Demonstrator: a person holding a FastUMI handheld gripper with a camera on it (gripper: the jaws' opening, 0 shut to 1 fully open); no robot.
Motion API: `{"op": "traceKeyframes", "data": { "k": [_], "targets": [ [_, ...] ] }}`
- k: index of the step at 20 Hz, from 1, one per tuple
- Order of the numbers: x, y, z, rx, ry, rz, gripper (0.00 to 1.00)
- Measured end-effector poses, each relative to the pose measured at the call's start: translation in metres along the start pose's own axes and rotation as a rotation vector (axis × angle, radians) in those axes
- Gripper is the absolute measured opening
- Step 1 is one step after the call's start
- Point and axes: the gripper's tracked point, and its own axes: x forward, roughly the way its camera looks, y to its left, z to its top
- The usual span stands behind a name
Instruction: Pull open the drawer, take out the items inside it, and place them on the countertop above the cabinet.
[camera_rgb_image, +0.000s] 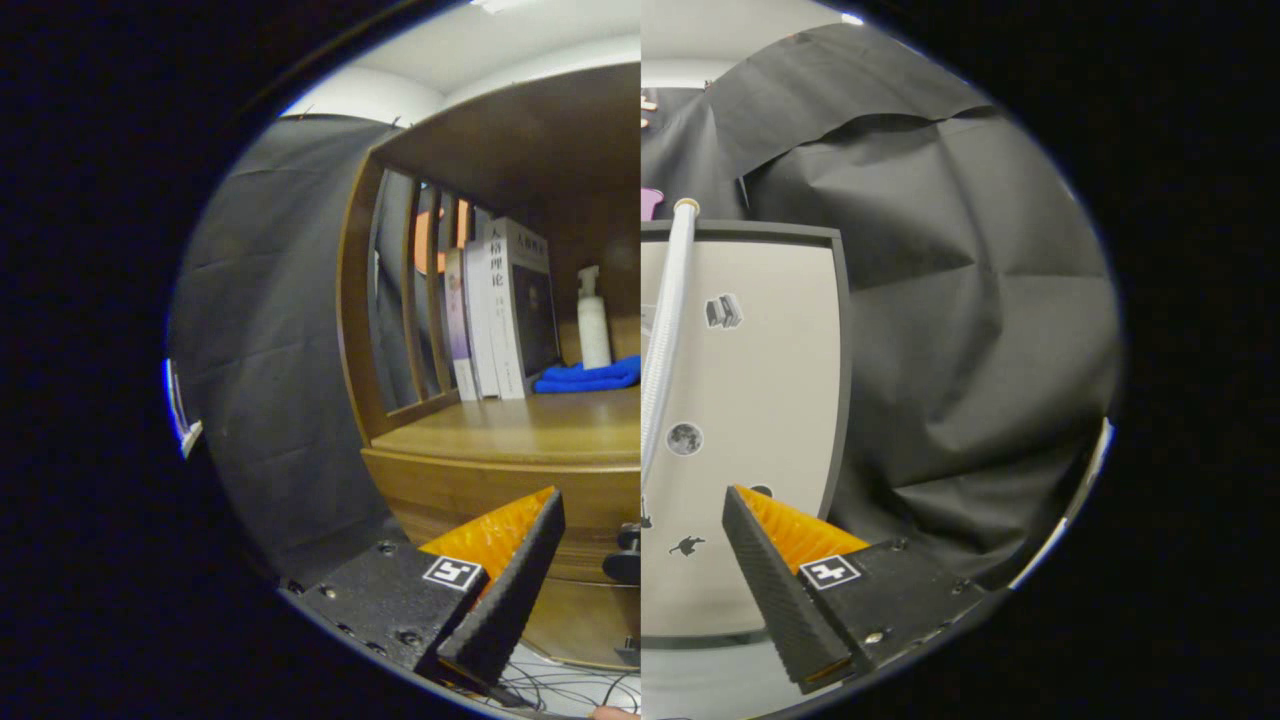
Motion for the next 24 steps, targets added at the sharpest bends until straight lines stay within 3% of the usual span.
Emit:
{"op": "traceKeyframes", "data": {
  "k": [7, 13, 22, 24],
  "targets": [
    [0.037, -0.002, -0.054, 0.013, 0.106, -0.011, 1.0],
    [0.048, 0.001, -0.064, 0.012, 0.124, -0.002, 1.0],
    [0.053, 0.0, -0.07, 0.007, 0.132, -0.013, 0.76],
    [0.054, 0.0, -0.07, 0.002, 0.131, -0.011, 0.74]
  ]
}}
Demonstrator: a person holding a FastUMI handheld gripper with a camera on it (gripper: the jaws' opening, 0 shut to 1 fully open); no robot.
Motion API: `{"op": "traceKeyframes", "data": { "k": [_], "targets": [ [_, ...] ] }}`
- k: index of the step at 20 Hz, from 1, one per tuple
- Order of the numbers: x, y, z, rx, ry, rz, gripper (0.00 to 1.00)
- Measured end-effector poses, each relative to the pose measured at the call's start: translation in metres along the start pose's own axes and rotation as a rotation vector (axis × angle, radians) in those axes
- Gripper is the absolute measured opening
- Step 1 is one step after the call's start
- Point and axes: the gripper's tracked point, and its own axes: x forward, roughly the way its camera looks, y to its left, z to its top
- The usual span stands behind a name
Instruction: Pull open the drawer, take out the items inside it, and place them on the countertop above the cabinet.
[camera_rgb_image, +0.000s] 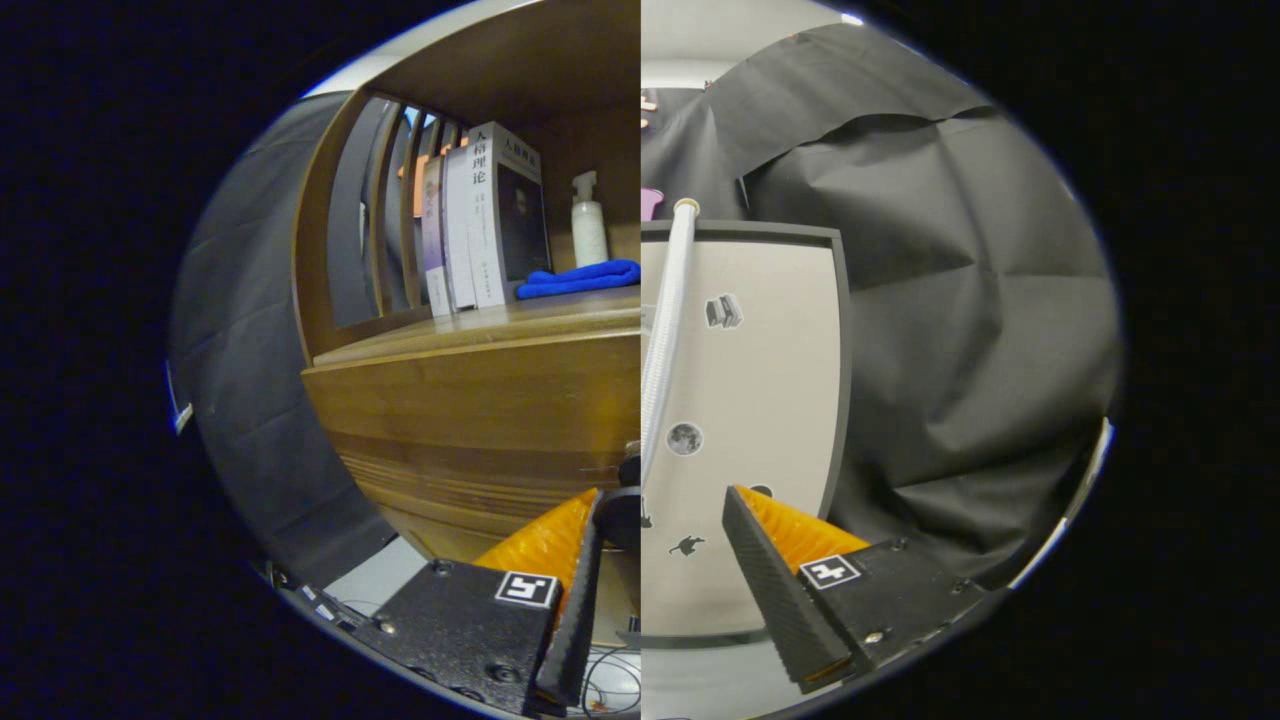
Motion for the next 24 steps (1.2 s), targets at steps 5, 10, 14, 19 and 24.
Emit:
{"op": "traceKeyframes", "data": {
  "k": [5, 10, 14, 19, 24],
  "targets": [
    [-0.001, 0.0, 0.0, -0.002, -0.016, 0.006, 0.7],
    [-0.012, -0.001, -0.003, 0.004, -0.012, 0.003, 0.69],
    [-0.023, 0.0, -0.007, 0.01, -0.008, 0.0, 0.69],
    [-0.054, -0.003, -0.021, 0.014, -0.004, 0.0, 0.69],
    [-0.104, 0.001, -0.039, 0.005, -0.009, 0.0, 0.69]
  ]
}}
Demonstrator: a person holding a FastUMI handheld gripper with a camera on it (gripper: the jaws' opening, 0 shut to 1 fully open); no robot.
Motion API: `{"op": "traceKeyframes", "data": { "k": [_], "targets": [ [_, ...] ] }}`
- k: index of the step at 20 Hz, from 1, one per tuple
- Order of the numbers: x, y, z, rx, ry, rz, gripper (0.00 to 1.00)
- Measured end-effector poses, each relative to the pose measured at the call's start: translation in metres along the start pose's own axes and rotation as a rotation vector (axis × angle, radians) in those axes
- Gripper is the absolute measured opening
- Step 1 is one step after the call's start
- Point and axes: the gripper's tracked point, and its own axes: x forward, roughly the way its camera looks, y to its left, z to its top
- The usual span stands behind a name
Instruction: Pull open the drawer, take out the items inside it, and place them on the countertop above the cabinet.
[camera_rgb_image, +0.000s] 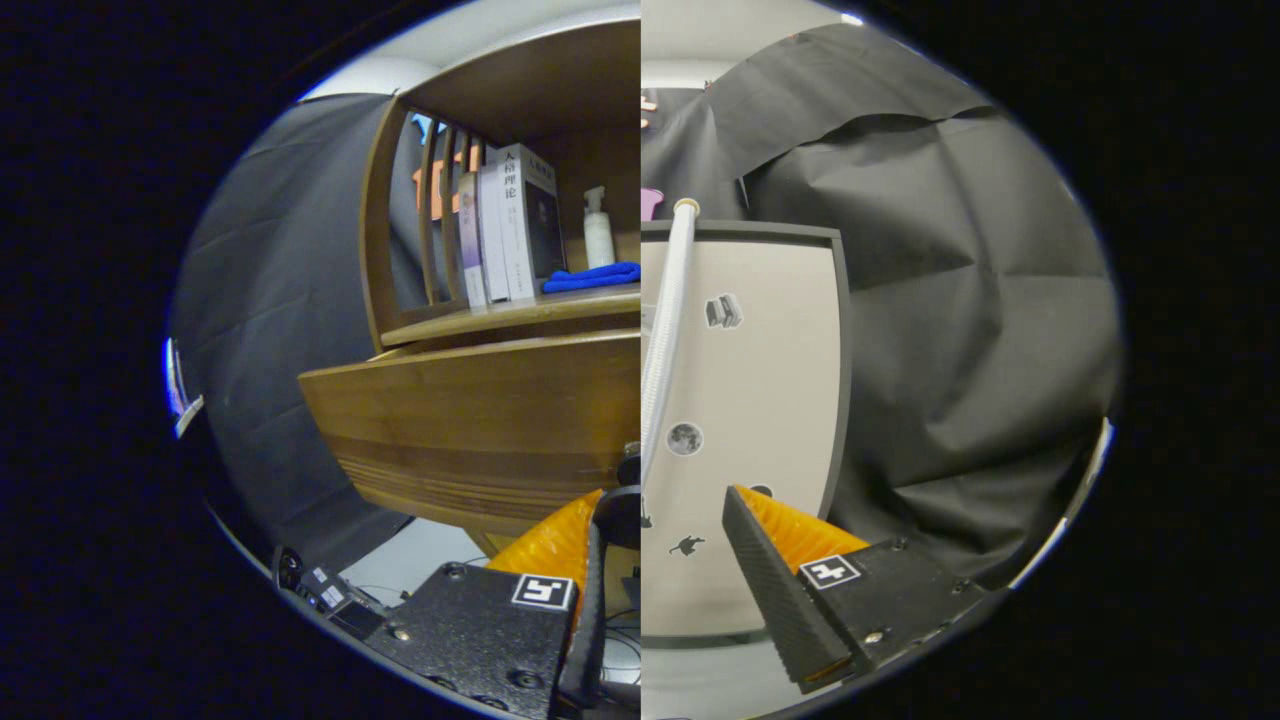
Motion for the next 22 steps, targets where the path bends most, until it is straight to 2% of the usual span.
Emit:
{"op": "traceKeyframes", "data": {
  "k": [11, 18, 22],
  "targets": [
    [-0.036, -0.001, -0.026, 0.008, 0.012, 0.002, 0.69],
    [-0.042, -0.002, -0.024, -0.017, 0.004, 0.005, 0.69],
    [-0.063, -0.012, -0.012, -0.105, -0.053, -0.03, 0.81]
  ]
}}
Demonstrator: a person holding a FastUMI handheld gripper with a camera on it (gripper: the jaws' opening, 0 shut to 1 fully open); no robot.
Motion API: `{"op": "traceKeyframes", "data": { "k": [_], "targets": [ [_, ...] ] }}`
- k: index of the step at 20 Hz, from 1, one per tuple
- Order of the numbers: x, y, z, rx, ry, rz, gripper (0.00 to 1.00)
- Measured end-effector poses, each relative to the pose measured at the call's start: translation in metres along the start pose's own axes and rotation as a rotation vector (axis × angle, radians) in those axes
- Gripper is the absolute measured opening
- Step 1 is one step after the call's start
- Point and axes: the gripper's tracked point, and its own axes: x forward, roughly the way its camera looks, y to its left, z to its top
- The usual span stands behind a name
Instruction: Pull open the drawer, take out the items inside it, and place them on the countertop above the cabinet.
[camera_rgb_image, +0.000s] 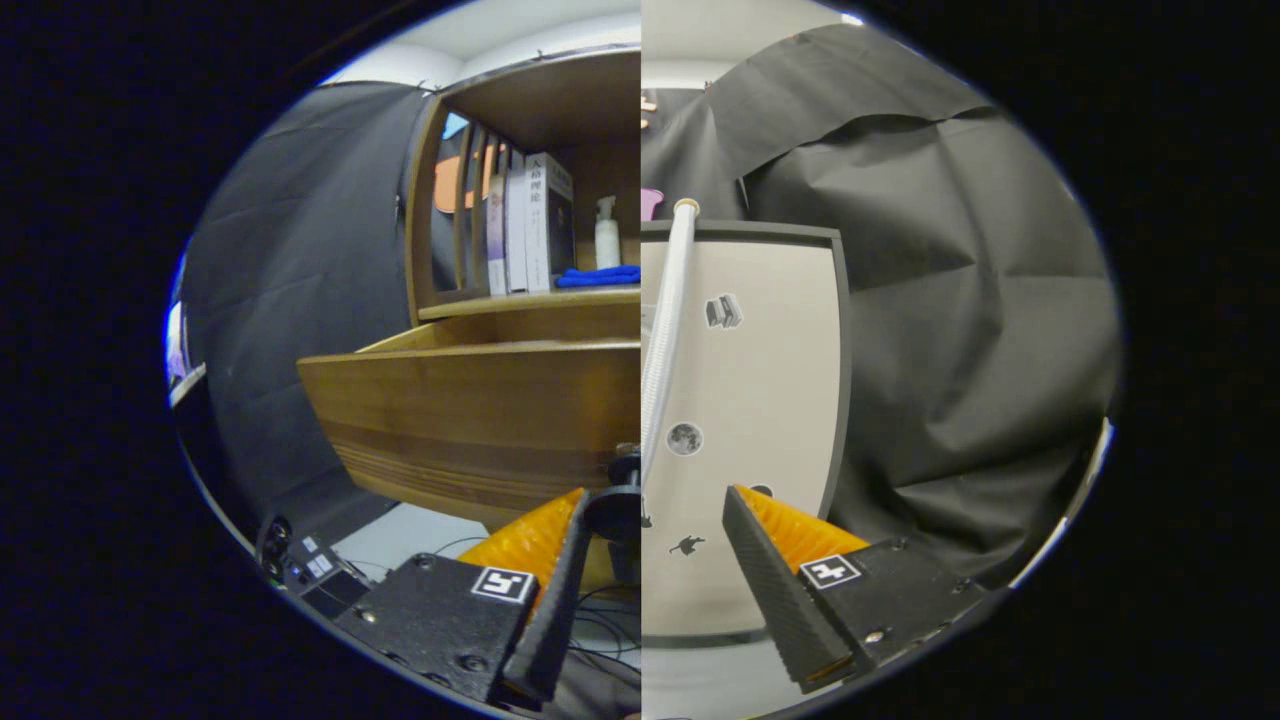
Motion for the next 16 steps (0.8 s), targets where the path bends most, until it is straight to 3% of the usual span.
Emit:
{"op": "traceKeyframes", "data": {
  "k": [4, 8, 16],
  "targets": [
    [-0.025, -0.01, 0.018, -0.014, -0.039, -0.008, 0.88],
    [-0.037, -0.013, 0.062, -0.016, -0.08, 0.019, 0.89],
    [0.012, 0.0, 0.127, -0.035, 0.01, 0.091, 0.9]
  ]
}}
